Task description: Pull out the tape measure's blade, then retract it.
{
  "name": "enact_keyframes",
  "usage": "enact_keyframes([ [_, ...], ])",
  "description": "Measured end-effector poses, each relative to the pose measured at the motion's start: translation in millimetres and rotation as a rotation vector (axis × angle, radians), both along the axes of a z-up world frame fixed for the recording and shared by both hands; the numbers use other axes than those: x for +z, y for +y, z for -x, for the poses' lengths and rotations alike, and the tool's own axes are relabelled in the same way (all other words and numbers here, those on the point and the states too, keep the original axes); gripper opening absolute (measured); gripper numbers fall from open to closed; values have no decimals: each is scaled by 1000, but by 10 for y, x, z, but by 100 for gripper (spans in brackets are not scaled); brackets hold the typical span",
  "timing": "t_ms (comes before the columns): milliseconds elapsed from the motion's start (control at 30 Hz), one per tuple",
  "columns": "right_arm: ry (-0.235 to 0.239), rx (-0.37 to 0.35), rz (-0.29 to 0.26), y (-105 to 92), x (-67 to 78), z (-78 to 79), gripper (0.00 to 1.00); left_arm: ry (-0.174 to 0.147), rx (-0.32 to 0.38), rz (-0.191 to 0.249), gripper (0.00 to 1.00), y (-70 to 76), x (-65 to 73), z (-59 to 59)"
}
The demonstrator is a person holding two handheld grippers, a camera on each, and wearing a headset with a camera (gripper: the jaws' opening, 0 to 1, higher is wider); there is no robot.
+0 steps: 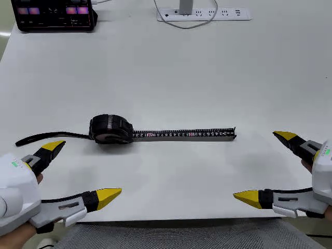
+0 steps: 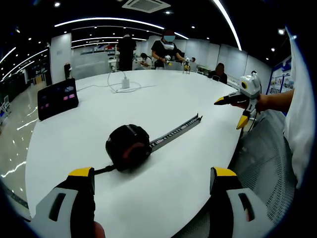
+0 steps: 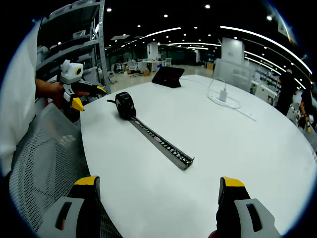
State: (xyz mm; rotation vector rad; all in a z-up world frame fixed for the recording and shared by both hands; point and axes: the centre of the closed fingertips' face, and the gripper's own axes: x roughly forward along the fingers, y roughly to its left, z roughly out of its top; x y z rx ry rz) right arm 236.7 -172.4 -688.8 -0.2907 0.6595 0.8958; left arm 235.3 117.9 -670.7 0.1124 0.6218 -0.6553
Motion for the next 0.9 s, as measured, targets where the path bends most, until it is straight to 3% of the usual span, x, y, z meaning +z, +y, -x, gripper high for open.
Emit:
enact_keyframes([
  [533, -9, -2, -9, -19, 3, -62, 98, 5, 60, 9, 93, -64, -70, -241],
  [900, -7, -14, -18, -46, -11, -66, 98, 26, 76, 47, 92, -160, -156, -362],
])
